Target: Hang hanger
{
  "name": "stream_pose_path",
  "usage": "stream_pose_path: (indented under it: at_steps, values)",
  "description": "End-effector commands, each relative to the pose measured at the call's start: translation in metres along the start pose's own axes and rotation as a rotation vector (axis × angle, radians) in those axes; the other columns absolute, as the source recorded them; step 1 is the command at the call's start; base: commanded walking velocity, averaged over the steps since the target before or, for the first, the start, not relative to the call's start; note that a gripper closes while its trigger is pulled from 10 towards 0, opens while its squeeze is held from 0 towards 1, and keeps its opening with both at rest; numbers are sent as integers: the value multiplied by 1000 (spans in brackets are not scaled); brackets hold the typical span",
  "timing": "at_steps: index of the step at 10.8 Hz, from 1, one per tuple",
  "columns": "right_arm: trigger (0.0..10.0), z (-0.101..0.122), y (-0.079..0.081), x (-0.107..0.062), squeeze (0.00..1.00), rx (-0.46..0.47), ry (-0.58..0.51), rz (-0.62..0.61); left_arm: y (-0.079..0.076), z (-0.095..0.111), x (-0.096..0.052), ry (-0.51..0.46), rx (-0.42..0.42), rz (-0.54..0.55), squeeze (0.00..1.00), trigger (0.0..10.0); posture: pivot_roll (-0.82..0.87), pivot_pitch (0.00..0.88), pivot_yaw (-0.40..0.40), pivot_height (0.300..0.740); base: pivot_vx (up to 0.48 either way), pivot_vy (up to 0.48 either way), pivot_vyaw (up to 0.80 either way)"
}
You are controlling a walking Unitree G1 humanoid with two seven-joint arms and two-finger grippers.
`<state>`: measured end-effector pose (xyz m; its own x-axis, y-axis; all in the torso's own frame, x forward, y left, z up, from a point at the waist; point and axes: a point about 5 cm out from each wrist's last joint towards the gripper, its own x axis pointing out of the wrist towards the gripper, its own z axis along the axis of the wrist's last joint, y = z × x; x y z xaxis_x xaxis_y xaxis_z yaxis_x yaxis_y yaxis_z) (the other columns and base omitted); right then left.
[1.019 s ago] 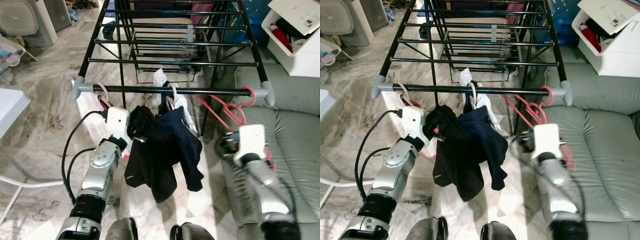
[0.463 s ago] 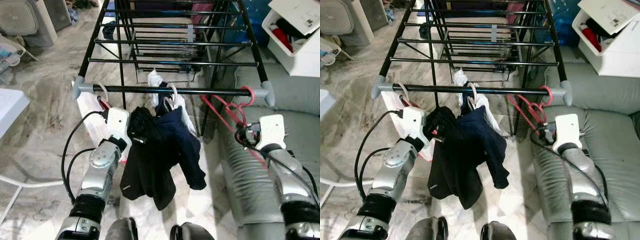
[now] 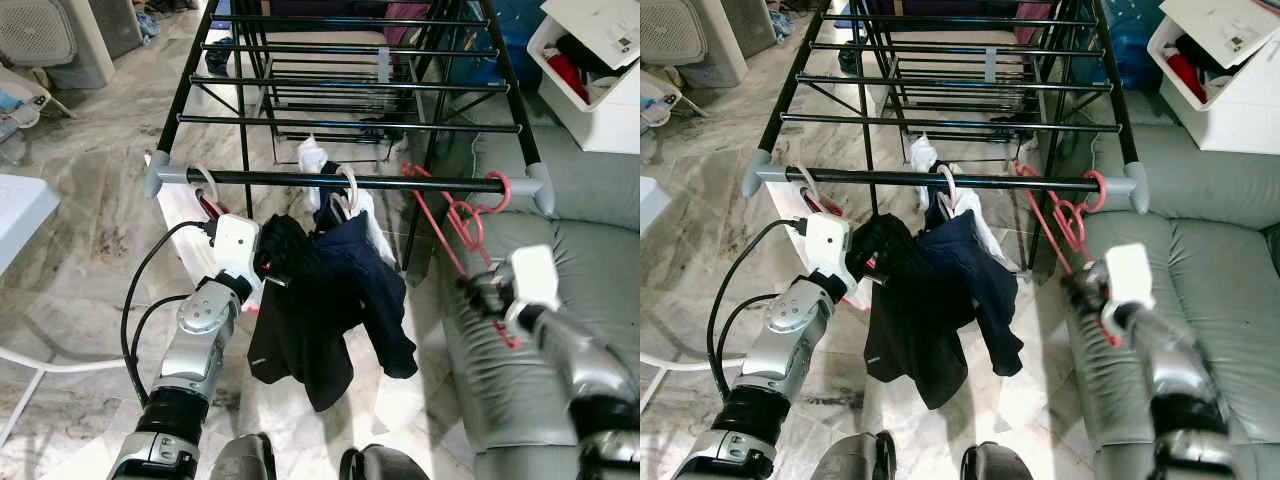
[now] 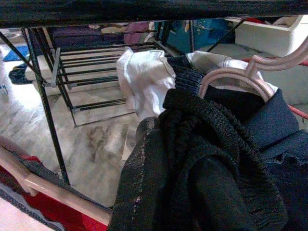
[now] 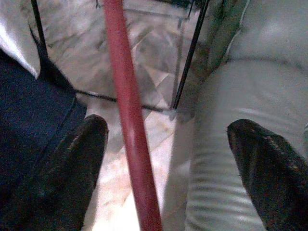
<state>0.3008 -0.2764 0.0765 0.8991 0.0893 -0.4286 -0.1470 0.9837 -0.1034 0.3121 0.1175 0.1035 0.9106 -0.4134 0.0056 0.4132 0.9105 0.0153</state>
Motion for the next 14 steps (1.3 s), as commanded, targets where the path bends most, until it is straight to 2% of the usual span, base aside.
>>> stream_pose_path:
  at_steps: [1,4,7,8,9,13,14]
  values:
    - [0,5,-4,1,0,7,4,11,1,6,1,-15,20,-2,0,10000,-45,122,-1,740,0,0,0]
    - [0,22,-4,5,0,-34,13,85,-1,5,1,-5,26,-14,0,10000,-46,112,-1,740,0,0,0]
    - [0,16,-17,-2,0,-66,77,99,2,3,0,11,34,-4,0,10000,-53,115,-2,740,0,0,0]
    - [3059,12,-18,-6,0,-68,94,111,1,2,0,18,35,-8,0,10000,-56,116,1,740,0,0,0]
    - [10000,9,-16,-9,0,-63,113,156,0,1,1,21,39,-21,0,10000,-57,116,4,740,0,0,0]
    - [10000,5,-22,-20,0,-83,152,192,-2,0,1,27,44,-31,0,10000,-67,121,6,740,0,0,0]
    - [902,8,-25,-21,0,-82,150,184,-3,0,1,29,45,-35,0,10000,-70,122,7,740,0,0,0]
